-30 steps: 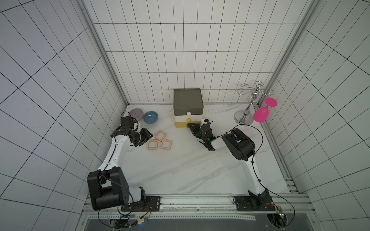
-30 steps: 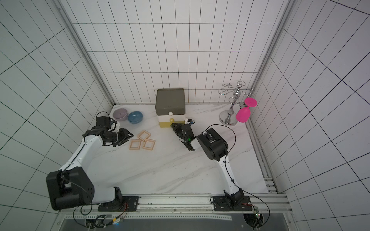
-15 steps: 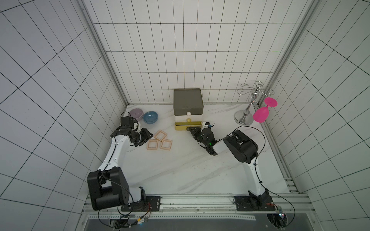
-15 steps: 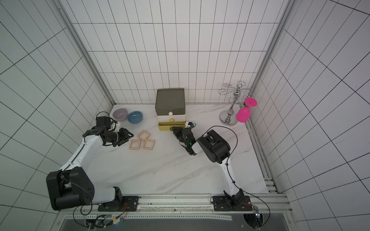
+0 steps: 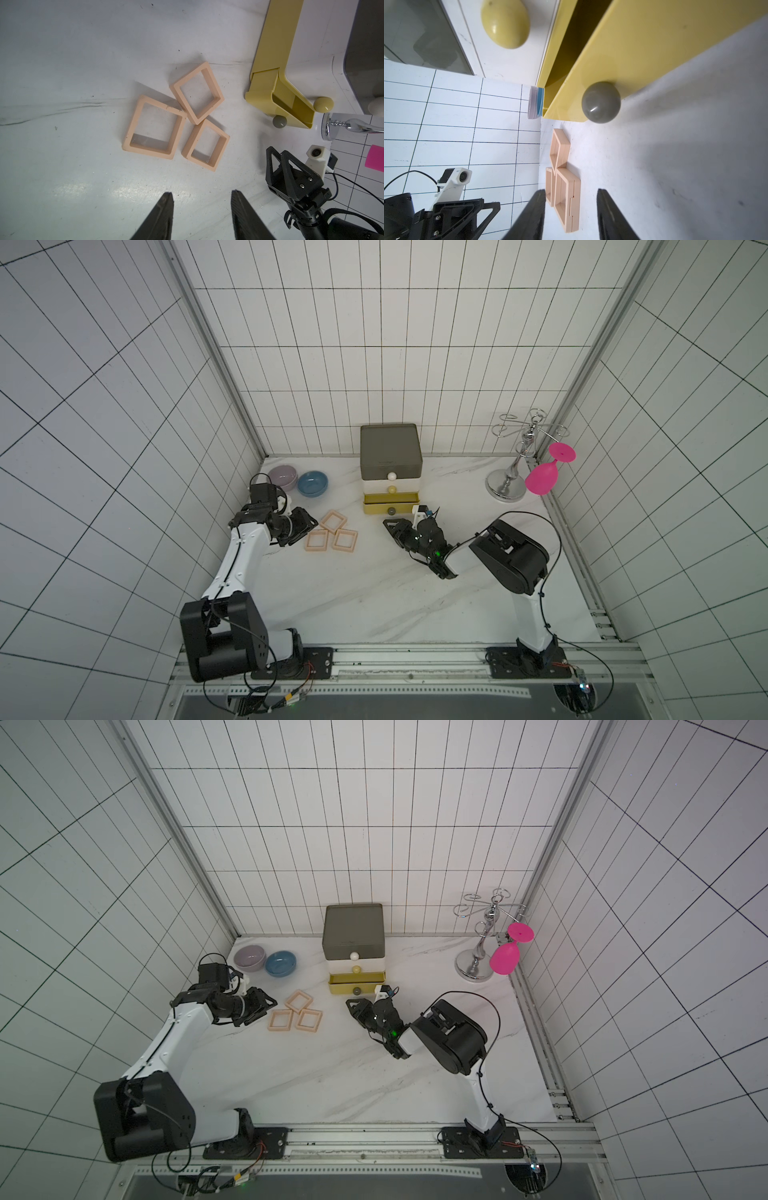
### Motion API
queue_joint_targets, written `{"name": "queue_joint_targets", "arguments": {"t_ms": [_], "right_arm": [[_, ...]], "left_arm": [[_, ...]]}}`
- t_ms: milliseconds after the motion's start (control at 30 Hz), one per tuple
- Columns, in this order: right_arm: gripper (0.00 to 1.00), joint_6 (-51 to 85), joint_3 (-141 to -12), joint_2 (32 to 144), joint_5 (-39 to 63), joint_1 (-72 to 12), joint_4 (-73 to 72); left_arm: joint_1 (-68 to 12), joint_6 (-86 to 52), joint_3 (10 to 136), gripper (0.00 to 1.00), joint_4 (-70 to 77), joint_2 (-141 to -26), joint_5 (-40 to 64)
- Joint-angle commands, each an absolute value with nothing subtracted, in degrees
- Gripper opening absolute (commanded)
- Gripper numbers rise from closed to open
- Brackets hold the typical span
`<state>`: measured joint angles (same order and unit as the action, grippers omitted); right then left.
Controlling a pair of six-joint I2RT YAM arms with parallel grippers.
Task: Place the brooch boxes into the drawer by color
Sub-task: Open the drawer in the storage box.
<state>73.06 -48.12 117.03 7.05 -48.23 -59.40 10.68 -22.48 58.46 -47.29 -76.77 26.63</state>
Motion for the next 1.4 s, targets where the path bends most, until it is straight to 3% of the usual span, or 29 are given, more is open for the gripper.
{"name": "queue_joint_targets", "arguments": {"t_ms": [0, 600, 1367], "right_arm": [[0.50, 70.1, -47.6, 113.5, 5.3, -47.8, -54.6], [0.56, 71.8, -53.6, 120.1, 2.4, -46.0, -55.4], [0.51, 71.5, -60.7, 125.8, 6.4, -43.7, -53.9]], "left_arm": [[10.9, -22.2, 58.0, 0.49, -46.9, -75.5, 27.1], [10.9, -21.9, 57.7, 0.49, -46.7, -75.8, 27.4], [10.9, -21.9, 58.1, 0.49, -46.1, -77.3, 27.8]]}}
